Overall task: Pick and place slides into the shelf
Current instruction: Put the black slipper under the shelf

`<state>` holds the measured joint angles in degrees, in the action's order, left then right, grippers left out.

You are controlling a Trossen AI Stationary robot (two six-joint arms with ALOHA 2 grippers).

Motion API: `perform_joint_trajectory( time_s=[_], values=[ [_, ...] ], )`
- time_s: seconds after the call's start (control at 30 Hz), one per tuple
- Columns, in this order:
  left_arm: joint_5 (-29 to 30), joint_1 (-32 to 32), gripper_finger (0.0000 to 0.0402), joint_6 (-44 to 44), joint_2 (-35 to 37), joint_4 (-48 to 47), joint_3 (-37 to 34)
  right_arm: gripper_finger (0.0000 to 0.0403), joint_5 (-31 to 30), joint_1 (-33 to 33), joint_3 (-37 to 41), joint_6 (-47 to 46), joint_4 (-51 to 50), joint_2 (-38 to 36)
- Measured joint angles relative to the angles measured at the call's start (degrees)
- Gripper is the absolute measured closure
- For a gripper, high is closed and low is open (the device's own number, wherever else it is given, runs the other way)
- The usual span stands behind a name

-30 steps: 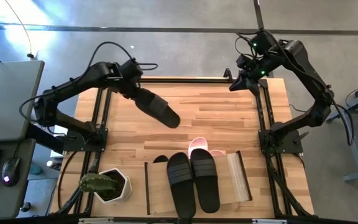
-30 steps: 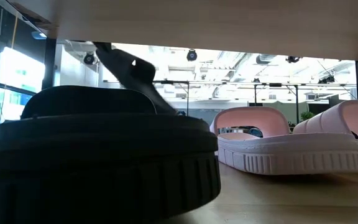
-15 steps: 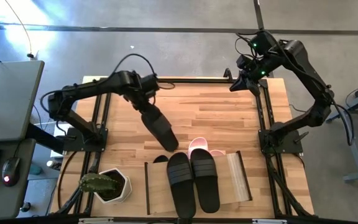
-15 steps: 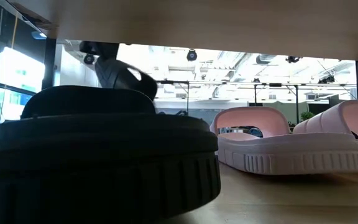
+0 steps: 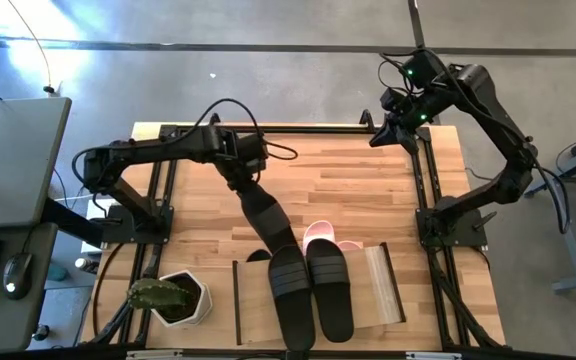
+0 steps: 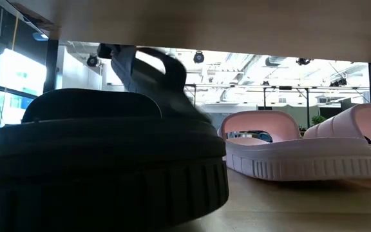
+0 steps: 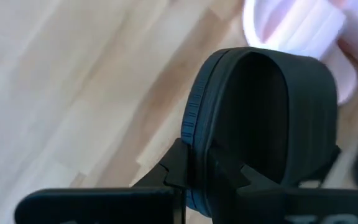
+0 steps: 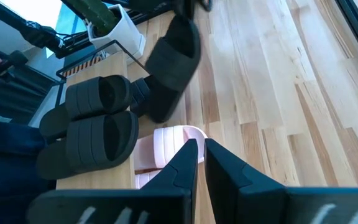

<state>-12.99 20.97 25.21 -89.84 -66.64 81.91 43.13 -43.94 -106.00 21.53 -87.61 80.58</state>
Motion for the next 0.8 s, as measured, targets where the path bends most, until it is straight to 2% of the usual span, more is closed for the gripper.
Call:
perform_joint_trajectory(
  time_s=[0.2,0.43,0.8],
  values=[
    [-0.64,-1.93,0.0383,-1.96,-0.48,-0.54,0.00,0.0382,0.00,0.00,0.00,0.01,0.00,0.02],
    [2.13,-2.67,0.0384,0.14,-1.35,-0.02,-0.02,0.0382,0.00,0.02,0.00,0.01,0.00,0.02],
    [0.83,-5.61,0.0384,-0.81,-3.25,3.36,0.00,0.0382,-0.44,0.00,0.00,0.01,0.00,0.04]
  ],
)
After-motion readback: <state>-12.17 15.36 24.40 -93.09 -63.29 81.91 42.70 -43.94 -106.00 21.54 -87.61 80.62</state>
